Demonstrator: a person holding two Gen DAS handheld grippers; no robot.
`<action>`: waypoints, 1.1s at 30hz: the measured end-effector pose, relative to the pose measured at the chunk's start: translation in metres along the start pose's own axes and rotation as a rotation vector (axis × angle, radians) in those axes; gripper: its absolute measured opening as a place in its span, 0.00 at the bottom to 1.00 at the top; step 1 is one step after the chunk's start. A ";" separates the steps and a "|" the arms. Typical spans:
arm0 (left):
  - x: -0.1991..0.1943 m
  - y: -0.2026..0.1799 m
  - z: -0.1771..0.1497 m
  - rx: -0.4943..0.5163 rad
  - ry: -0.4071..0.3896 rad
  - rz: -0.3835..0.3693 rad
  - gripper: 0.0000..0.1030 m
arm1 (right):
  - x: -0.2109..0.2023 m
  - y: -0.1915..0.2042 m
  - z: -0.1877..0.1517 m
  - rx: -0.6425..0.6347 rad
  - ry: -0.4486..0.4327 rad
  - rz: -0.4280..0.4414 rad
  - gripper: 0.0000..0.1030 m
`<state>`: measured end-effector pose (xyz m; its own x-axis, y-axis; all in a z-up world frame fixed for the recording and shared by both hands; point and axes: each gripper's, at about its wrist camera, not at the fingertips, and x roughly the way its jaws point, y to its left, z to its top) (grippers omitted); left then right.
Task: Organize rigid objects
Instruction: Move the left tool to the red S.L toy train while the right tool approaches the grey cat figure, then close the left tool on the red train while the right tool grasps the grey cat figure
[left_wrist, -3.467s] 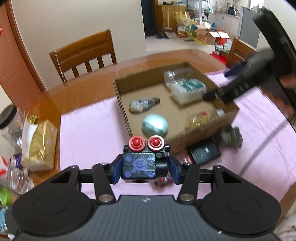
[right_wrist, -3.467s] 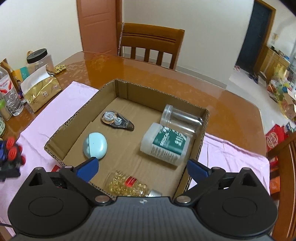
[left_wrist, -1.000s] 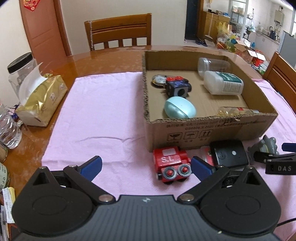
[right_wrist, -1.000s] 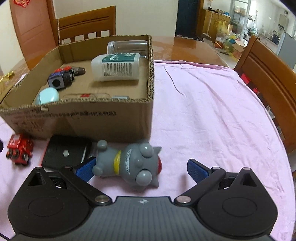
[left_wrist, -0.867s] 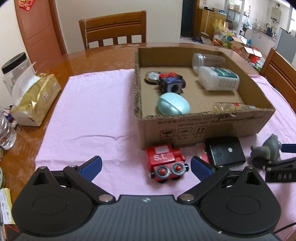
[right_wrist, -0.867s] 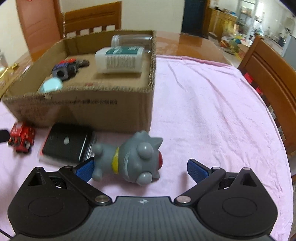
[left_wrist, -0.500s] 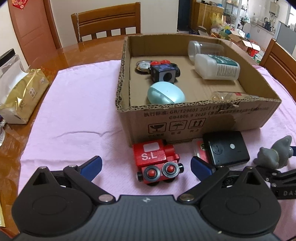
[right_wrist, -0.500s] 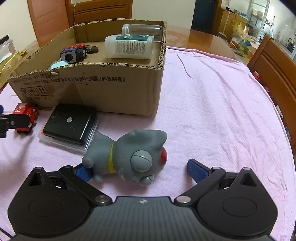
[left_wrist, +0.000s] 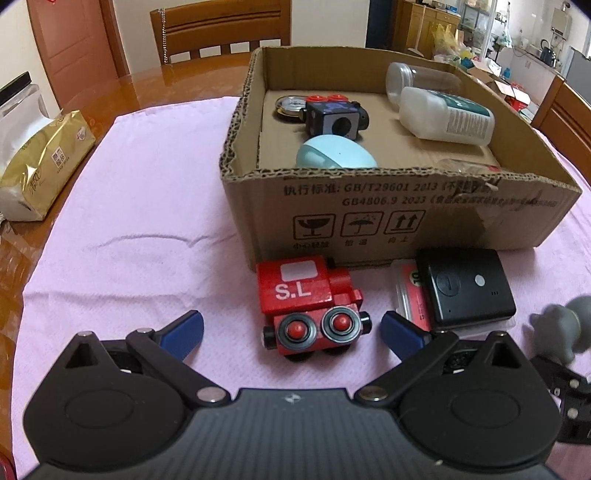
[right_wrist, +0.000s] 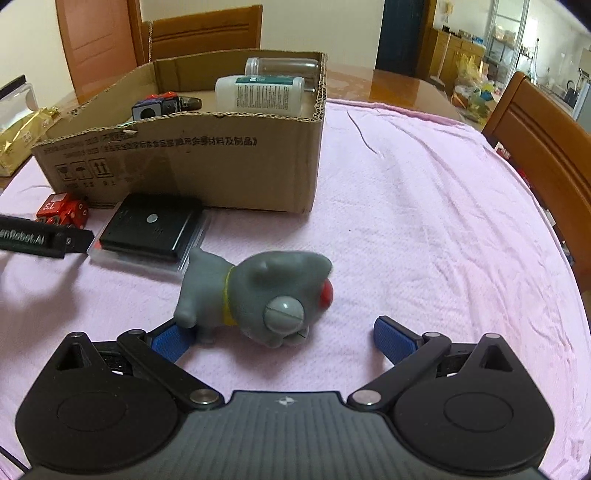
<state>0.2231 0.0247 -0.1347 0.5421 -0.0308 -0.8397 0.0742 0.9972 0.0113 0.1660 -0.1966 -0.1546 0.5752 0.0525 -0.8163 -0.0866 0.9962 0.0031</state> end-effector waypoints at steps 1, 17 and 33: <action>0.000 0.000 0.000 -0.005 0.000 0.004 0.99 | 0.000 0.000 -0.001 0.000 -0.006 -0.001 1.00; -0.006 -0.009 0.005 0.005 -0.045 -0.010 0.56 | -0.005 0.002 -0.005 -0.007 0.003 0.007 1.00; -0.024 0.005 -0.017 0.052 -0.014 -0.032 0.56 | -0.004 0.007 -0.002 -0.015 0.015 0.013 1.00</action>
<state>0.1962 0.0314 -0.1236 0.5506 -0.0637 -0.8323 0.1346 0.9908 0.0133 0.1612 -0.1898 -0.1528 0.5615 0.0645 -0.8250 -0.1061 0.9943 0.0056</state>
